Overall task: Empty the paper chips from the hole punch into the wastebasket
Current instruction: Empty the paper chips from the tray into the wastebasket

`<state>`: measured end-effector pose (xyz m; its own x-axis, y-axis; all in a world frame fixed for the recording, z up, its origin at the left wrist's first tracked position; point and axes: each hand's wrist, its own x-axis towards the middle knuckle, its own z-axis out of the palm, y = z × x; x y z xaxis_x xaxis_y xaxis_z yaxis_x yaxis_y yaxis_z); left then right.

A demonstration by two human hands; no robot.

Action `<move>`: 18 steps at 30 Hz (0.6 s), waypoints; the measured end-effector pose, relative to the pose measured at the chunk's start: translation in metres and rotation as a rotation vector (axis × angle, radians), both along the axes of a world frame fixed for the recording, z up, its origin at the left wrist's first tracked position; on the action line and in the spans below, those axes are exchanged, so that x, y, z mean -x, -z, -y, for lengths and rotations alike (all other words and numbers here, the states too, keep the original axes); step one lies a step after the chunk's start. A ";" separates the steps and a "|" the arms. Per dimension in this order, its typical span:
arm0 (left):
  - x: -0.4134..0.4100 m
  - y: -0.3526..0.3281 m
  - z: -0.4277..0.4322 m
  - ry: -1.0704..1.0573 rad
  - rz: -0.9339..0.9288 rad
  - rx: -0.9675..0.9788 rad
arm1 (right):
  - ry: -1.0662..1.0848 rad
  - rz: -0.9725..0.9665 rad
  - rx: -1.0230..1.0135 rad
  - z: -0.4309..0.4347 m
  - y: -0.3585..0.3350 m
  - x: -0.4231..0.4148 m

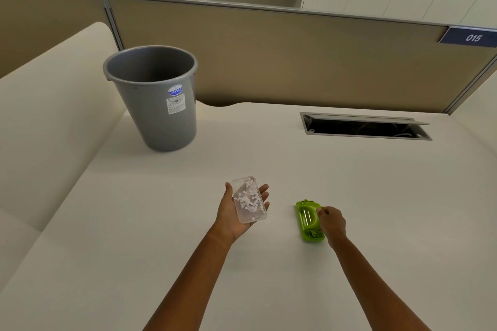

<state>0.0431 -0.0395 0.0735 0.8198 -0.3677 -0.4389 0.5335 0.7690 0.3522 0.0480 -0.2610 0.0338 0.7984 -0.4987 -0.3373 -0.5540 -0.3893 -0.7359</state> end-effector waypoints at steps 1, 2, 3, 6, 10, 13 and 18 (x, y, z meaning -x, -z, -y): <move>0.000 0.000 0.000 0.001 0.001 0.000 | 0.002 -0.003 0.006 0.001 0.002 0.000; 0.000 0.000 0.000 0.001 0.001 -0.002 | 0.007 -0.011 0.006 0.001 0.003 0.001; 0.000 0.000 0.001 -0.001 0.001 -0.006 | 0.011 -0.012 0.002 0.001 0.004 0.001; -0.001 -0.001 0.001 -0.002 -0.007 -0.017 | 0.019 -0.021 -0.014 0.002 0.005 0.002; -0.001 -0.003 0.001 0.003 -0.004 -0.024 | 0.035 -0.014 -0.030 0.003 0.005 0.002; -0.001 -0.004 0.002 0.006 0.002 -0.018 | 0.036 -0.016 -0.027 0.005 0.003 0.003; -0.003 -0.006 0.002 0.014 0.024 -0.023 | -0.008 0.077 0.224 -0.003 -0.016 0.008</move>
